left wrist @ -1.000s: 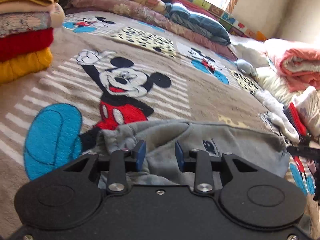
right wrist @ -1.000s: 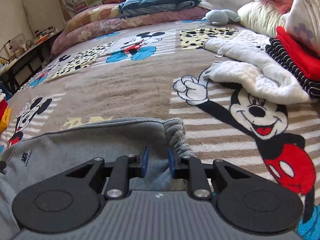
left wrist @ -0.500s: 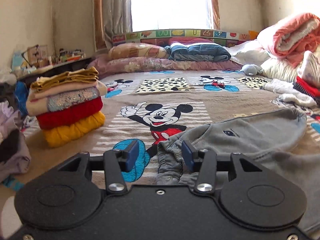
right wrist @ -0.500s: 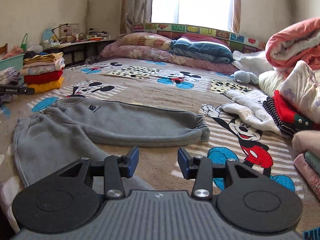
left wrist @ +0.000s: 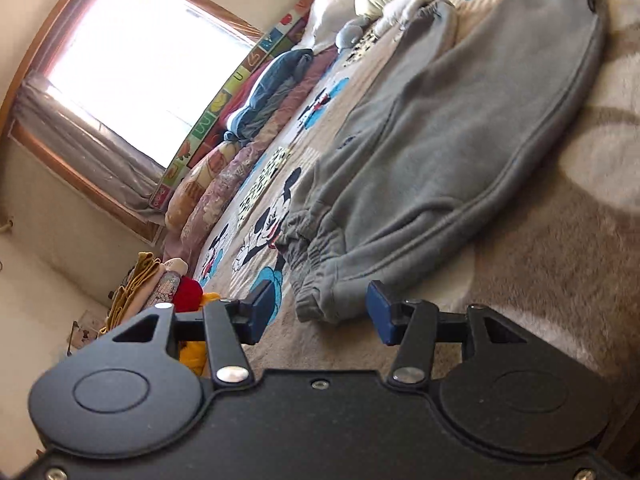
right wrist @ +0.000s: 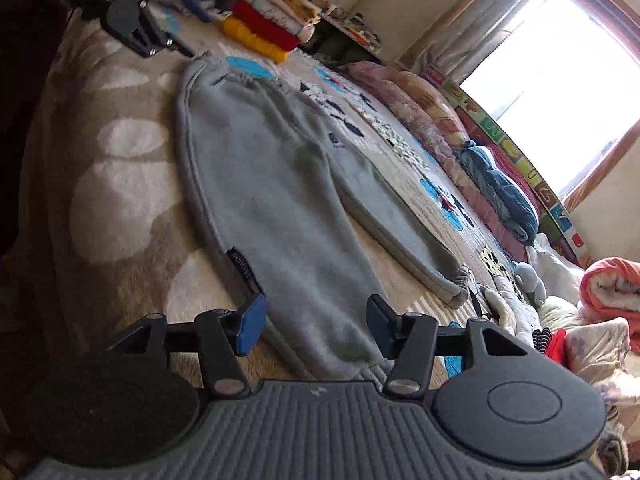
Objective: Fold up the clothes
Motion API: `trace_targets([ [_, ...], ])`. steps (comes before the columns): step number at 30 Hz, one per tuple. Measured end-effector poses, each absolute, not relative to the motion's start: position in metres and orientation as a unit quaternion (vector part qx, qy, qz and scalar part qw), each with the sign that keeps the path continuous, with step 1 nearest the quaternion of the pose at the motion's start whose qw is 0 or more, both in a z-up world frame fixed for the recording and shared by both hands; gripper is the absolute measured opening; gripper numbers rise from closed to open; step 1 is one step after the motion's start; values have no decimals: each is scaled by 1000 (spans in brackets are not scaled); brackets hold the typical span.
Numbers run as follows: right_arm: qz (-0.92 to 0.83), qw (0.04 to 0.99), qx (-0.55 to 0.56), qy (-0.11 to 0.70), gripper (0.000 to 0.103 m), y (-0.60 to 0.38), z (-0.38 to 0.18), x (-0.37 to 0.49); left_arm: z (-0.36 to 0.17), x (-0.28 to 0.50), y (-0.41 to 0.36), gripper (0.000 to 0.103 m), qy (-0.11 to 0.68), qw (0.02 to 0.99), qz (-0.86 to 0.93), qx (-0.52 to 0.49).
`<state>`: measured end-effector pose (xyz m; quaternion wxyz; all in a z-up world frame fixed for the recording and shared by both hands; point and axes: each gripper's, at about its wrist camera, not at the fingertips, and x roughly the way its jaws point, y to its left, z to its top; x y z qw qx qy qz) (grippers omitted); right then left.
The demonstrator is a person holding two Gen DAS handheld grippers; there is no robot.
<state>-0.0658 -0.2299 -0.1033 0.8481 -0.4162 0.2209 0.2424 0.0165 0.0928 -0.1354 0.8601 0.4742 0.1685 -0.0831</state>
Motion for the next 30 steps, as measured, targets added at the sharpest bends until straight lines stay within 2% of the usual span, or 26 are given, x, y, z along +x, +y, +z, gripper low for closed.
trace_targets([
  [6, 218, 817, -472, 252, 58, -240, -125, -65, -156, 25, 99, 50, 174, 826, -75, 531],
  [19, 214, 782, -551, 197, 52, -228, -154, -65, -170, 45, 97, 46, 120, 815, -93, 559],
  [20, 213, 782, -553, 193, 49, -228, -155, -65, -171, 46, 97, 45, 117, 815, -94, 560],
  [21, 215, 783, -551, 193, 38, -228, -155, -66, -171, 47, 96, 43, 117, 816, -97, 557],
  [23, 224, 788, -535, 206, 27, -228, -152, -64, -169, 48, 96, 39, 125, 821, -102, 547],
  [24, 230, 795, -517, 218, 16, -229, -147, -62, -168, 50, 95, 33, 128, 821, -104, 546],
  [25, 231, 802, -503, 222, 14, -230, -142, -59, -167, 50, 94, 19, 132, 821, -102, 546],
  [30, 223, 846, -424, 232, 10, -245, -107, -42, -147, 55, 93, 12, 139, 862, -95, 479],
])
